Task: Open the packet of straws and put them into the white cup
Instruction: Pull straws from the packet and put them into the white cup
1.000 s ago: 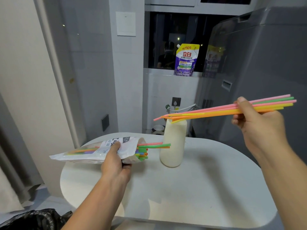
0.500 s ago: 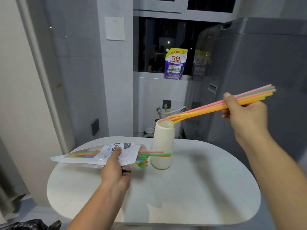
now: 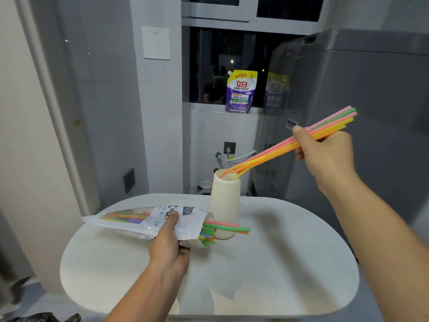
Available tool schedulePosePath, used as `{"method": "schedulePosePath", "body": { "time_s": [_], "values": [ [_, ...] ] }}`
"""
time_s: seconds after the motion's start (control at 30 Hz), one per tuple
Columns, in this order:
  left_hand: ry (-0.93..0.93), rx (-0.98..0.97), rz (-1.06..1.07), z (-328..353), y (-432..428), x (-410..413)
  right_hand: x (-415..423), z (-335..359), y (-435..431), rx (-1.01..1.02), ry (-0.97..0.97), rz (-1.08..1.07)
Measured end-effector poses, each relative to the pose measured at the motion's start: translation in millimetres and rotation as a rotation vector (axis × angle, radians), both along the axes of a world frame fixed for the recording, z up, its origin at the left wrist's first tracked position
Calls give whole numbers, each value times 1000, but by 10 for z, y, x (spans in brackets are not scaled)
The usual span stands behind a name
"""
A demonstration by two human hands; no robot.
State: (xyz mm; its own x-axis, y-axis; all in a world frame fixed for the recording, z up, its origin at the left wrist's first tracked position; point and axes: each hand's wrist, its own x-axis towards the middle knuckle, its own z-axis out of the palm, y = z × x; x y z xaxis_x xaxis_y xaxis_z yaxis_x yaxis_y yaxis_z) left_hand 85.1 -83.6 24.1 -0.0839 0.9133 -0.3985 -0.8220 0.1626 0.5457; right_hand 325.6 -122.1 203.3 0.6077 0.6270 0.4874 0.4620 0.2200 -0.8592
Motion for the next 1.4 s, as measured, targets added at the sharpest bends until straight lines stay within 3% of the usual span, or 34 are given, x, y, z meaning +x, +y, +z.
{"method": "schedulePosePath", "body": {
  "time_s": [0.53, 1.03, 1.4],
  "values": [
    [22, 27, 5, -22, 12, -64, -273, 71, 364, -153, -103, 120],
    [11, 13, -18, 50, -11, -109, -493, -463, 812, -332, -93, 249],
    [-6, 18, 55, 160, -10, -229, -580, -740, 427, -127, 12, 113]
  ]
}}
